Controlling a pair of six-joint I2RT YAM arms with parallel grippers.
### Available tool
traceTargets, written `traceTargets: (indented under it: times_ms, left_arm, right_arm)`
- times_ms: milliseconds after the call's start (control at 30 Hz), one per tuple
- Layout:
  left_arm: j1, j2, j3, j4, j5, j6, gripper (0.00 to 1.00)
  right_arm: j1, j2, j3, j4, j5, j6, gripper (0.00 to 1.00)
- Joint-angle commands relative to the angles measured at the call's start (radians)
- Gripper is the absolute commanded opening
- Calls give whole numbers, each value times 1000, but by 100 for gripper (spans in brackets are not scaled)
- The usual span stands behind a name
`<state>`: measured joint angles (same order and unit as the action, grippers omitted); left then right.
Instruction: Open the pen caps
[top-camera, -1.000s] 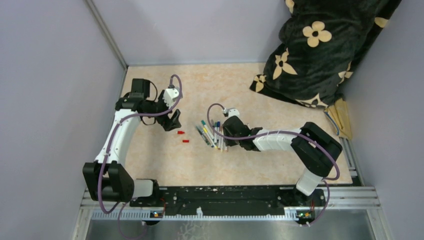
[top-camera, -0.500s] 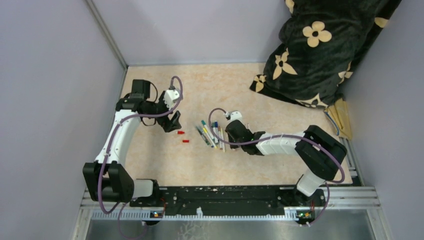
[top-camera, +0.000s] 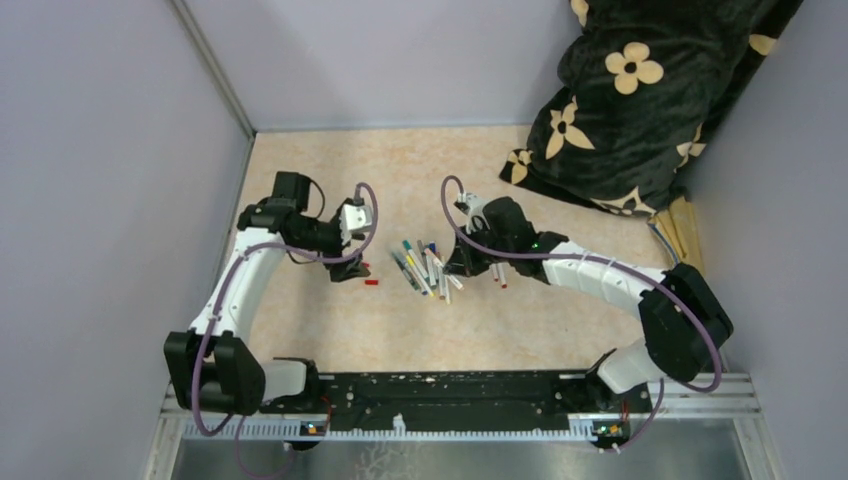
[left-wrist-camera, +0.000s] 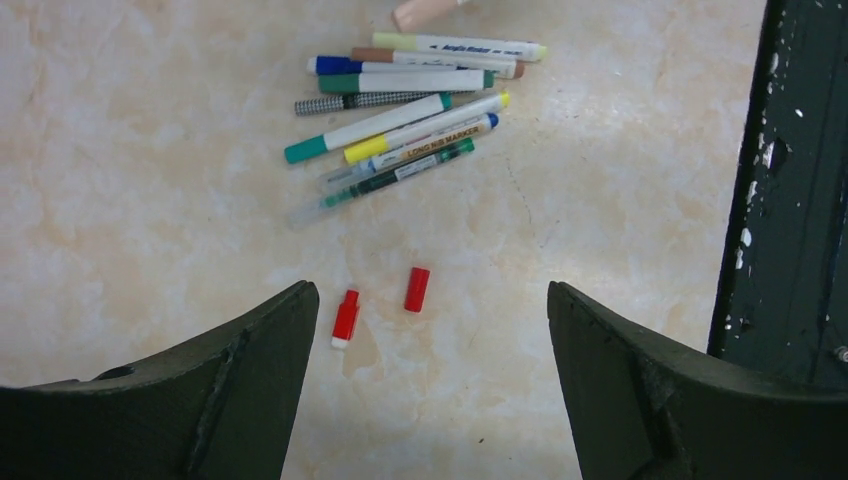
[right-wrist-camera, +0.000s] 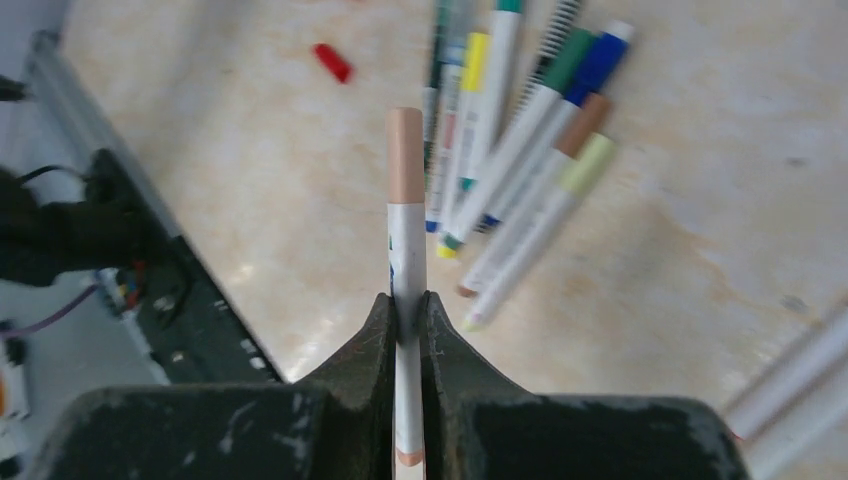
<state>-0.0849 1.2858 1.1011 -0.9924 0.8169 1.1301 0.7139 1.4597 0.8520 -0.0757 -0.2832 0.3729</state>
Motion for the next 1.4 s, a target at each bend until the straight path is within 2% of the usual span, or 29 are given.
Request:
traceTargets:
  times_ms: [0,100,200,533,633,767,967,1000,1133,1200,1267,1367]
  left_arm:
    - [-107,-60,-25,7,51,138,90]
    - [-215,-103,-78,98,-44,130,89]
    - [-281,-127,-128,148,-121,155,89]
    - [-378,-104,-141,181,-215,176,82]
    - [-389,-76,-147,182,-227,178,71]
    - [-394,-55,-143,180,-254,176,44]
    - [-396,-96,-154,206,-240,173,10]
    - [-397,-100,-155,209,-234,172,0]
    - [-398,-103,-155,208,-226,163,0]
    - [-398,-104,-159,208,-228,162,0]
    - [-397,-106,-163,209,-235,163,0]
    - [-398,-111,-166,209,-258,164,0]
  right_arm:
    - [0,41,141,-62,-408,-13,0]
    - [1,95,180,-20,-540,43,0]
    - [1,137,204,45,-608,100,0]
    - [19,232,305,19,-679,112,0]
    - [22,242,307,37,-683,126,0]
    - [21,245,307,44,-679,128,0]
    - [25,266,300,54,-689,133,0]
    - [28,270,300,60,-691,138,7]
    - [52,288,286,133,-697,180,31]
    - [58,298,274,183,-713,214,34]
    - [63,311,259,232,-725,247,33]
    - [63,309,236,277,-726,273,17]
